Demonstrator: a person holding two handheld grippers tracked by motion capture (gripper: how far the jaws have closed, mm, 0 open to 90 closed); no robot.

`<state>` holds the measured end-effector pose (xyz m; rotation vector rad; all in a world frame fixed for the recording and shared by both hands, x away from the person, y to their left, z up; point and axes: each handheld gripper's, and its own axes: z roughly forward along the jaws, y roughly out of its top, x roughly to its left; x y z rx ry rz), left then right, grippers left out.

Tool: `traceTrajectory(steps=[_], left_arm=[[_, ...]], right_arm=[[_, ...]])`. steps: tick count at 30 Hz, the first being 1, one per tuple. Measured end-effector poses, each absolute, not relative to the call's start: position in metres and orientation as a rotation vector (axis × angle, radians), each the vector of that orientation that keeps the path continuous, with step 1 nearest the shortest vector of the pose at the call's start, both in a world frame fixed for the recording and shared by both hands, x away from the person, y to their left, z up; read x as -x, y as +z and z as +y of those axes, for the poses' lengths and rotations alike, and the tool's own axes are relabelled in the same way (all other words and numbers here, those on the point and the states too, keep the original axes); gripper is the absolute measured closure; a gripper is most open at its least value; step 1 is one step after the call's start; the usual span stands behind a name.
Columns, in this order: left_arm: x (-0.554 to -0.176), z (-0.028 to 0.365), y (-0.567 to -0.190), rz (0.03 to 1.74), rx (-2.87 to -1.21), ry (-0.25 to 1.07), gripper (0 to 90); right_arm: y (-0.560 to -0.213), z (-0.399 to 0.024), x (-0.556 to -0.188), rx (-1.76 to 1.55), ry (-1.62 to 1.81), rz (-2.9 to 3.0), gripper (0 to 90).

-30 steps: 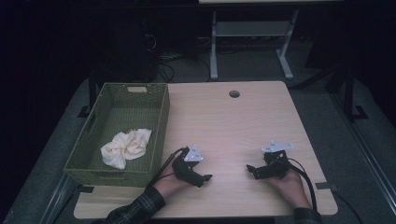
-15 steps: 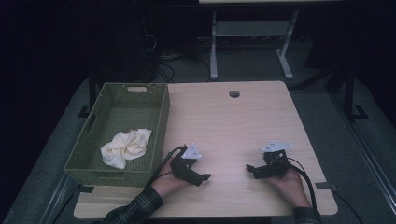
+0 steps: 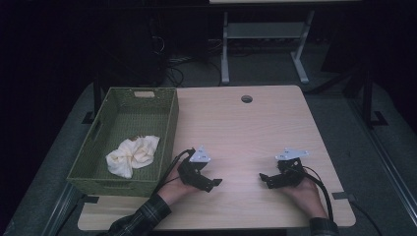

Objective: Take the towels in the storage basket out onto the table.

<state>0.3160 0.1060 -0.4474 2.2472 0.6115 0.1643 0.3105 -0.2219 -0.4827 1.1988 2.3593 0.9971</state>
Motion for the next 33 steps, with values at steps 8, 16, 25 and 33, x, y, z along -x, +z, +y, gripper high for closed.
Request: traceTrajectory(steps=[8,16,25,33], left_arm=[[-0.315,0.105,-0.435,0.605,-2.244,0.163,12.8],[-0.317,0.103,-0.419,0.598,-2.239,0.176,12.8],[-0.318,0.103,-0.399,0.576,-2.227,0.162,12.8],[-0.322,0.104,-0.383,0.536,-2.227,0.152,12.8]], right_arm=[[-0.483,-0.222,-0.311,-1.198,0.998,2.361,2.3],[-0.483,-0.222,-0.310,-1.196,0.999,2.362,2.3],[-0.483,-0.222,-0.310,-1.203,0.998,2.361,2.3],[-0.483,-0.222,-0.310,-1.206,0.998,2.362,2.3]])
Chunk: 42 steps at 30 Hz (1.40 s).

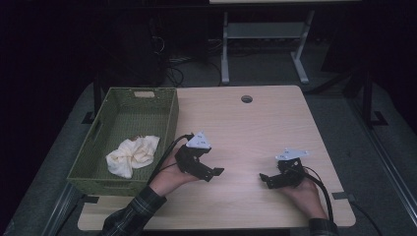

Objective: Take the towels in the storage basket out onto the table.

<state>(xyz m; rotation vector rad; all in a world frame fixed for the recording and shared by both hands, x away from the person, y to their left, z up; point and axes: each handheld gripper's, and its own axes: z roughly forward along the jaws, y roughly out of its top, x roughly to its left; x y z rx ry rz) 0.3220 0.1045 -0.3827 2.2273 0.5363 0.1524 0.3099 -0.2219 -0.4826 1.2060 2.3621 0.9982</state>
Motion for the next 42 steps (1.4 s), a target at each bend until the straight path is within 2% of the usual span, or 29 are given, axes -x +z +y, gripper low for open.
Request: traceTrajectory(steps=[14,42], left_arm=[[-0.338,0.122,-0.352,0.504,-2.218,0.177,12.9],[-0.353,0.190,-0.339,0.625,-2.188,0.229,13.6]], right_arm=[[-0.483,-0.222,-0.310,-1.201,0.999,2.361,2.3],[-0.483,-0.222,-0.310,-1.201,0.999,2.360,2.4]])
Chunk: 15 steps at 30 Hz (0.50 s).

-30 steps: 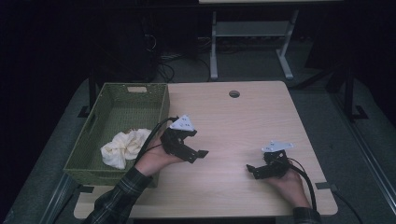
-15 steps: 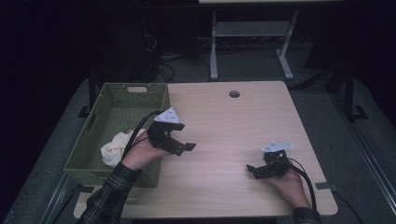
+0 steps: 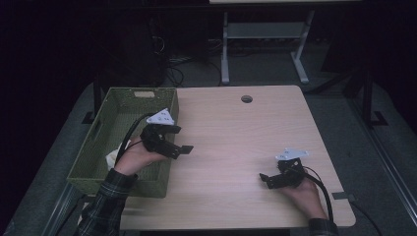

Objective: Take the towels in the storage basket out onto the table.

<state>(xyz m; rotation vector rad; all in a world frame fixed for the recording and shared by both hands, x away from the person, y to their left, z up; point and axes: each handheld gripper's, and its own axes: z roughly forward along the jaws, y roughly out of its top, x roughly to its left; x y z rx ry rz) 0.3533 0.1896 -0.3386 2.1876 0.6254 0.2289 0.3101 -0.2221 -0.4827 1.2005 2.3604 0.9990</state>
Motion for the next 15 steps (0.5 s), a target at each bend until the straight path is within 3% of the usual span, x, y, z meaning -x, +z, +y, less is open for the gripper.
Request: traceTrajectory(steps=[15], left_arm=[[-0.359,0.225,-0.341,0.689,-2.208,0.293,13.5]], right_arm=[[-0.483,-0.222,-0.310,-1.200,0.999,2.360,2.3]])
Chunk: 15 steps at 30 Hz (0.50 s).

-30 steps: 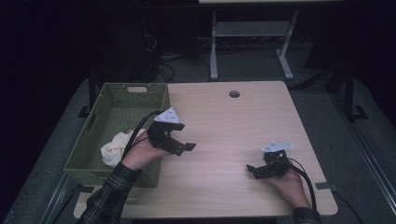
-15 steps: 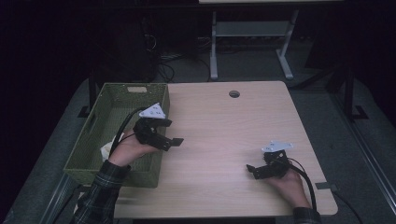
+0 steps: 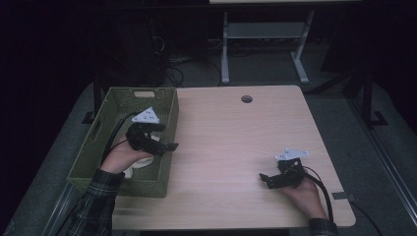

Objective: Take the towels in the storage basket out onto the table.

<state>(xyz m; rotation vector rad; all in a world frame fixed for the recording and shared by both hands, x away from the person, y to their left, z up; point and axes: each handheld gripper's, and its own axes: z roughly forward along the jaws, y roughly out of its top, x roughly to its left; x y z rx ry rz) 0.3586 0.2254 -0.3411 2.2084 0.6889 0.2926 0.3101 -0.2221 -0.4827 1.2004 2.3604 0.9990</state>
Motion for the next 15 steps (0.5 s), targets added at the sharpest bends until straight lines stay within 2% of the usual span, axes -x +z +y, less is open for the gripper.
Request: traceTrajectory(steps=[15], left_arm=[[-0.367,0.259,-0.350,0.799,-2.211,0.339,13.5]], right_arm=[[-0.483,-0.222,-0.310,-1.201,0.999,2.361,2.3]])
